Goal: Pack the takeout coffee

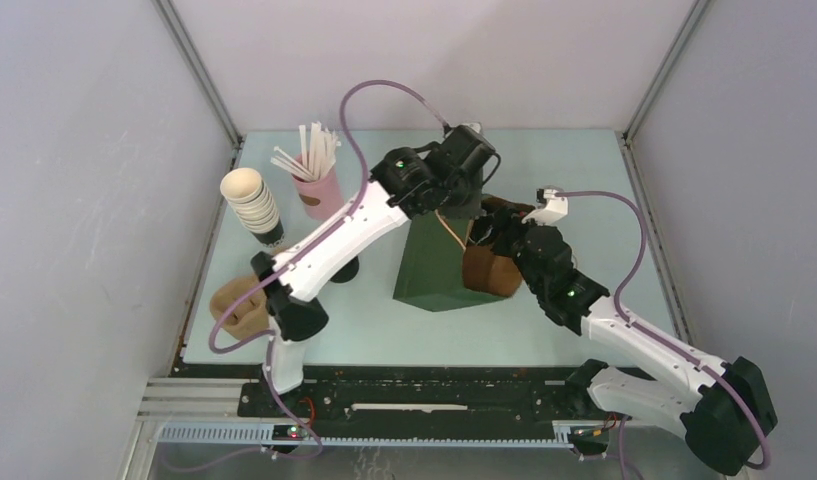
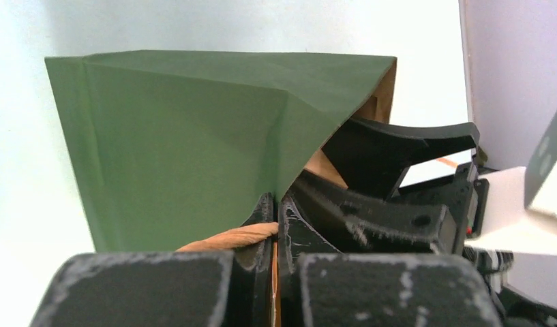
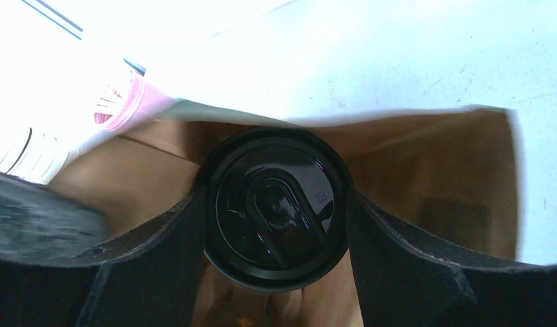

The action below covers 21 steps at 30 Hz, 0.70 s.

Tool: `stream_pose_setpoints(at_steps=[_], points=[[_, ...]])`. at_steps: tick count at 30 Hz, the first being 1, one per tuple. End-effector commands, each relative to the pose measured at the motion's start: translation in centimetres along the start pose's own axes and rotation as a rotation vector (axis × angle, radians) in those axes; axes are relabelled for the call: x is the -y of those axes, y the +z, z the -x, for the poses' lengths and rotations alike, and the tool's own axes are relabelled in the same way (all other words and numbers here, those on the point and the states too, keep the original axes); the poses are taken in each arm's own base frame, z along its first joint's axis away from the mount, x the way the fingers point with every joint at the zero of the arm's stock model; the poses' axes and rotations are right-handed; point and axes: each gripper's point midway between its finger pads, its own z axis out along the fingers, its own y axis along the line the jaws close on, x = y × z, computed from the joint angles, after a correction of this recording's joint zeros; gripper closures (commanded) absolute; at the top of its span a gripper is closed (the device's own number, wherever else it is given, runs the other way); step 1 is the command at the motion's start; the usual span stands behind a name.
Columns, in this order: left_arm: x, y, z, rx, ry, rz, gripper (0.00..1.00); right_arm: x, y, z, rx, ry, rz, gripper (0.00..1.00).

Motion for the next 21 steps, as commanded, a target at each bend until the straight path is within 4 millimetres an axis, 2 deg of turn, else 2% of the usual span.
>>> stream_pose_setpoints(at_steps=[1, 4, 8, 13, 14, 16, 21], points=[[2.6, 1.3, -0.7, -0.049, 0.033, -0.089, 1.0, -0.8, -0.3, 0.5, 0.001, 0.051, 0.044, 0.84], [2.2, 1.3, -0.9, -0.048, 0.04, -0.077, 1.0, -1.2, -1.1, 1.1, 0.009, 0.036, 0.073, 0.84], [2.5, 0.2, -0.1, -0.014, 0.025, -0.103, 1.0, -1.6, -2.1, 2.1, 0.012, 0.019, 0.09, 0.84], [2.7, -2.2, 2.6, 0.111, -0.015, -0.118, 1.0, -0.8, -2.5, 3.3, 0.022, 0.069, 0.002, 0.85], [2.7, -2.8, 3.2, 0.15, -0.006, -0.117, 1.0, -0.4, -2.6, 3.0, 0.008, 0.081, -0.016, 0.85], [3.1, -3.5, 4.1, 0.209, -0.001, -0.138, 1.0, -0.9, -2.5, 3.3, 0.0, 0.099, -0.005, 0.85], [4.0, -4.0, 5.2, 0.261, -0.004, -0.189, 1.0, -2.2, -2.8, 5.6, 0.035, 0.064, 0.026, 0.85]])
